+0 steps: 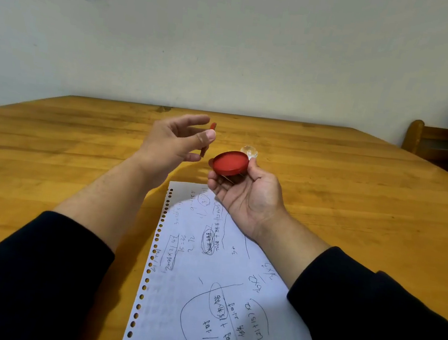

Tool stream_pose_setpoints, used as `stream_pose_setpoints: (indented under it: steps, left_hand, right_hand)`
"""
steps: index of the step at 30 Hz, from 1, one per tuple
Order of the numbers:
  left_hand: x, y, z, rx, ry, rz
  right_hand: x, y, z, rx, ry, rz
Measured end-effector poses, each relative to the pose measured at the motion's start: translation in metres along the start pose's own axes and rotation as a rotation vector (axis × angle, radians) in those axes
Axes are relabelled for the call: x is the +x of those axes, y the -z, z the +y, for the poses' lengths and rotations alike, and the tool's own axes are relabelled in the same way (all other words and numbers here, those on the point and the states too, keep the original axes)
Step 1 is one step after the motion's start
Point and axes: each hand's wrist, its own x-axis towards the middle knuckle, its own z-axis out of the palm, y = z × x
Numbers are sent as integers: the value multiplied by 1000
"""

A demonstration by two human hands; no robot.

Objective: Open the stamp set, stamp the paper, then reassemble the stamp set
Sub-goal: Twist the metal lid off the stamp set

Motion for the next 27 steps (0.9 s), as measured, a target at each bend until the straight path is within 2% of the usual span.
stream_pose_setpoints:
  steps: [4,8,18,24,27]
  left_hand:
    - [2,10,-11,-77,101,122]
    - [4,16,-20,-26,120,187]
    - [1,28,-41,440,101,260]
    - [4,32,-46,612,37,183]
    - [1,34,-45,707,82,171]
  right_hand:
    - [0,-1,0,-4,5,-7]
    - [-1,-2,-1,-18,7,-14]
    - [1,-2,1,-38,2,-5]
    - [2,0,1,-44,-8,-9]
    - [3,2,1,-53,-6,-12]
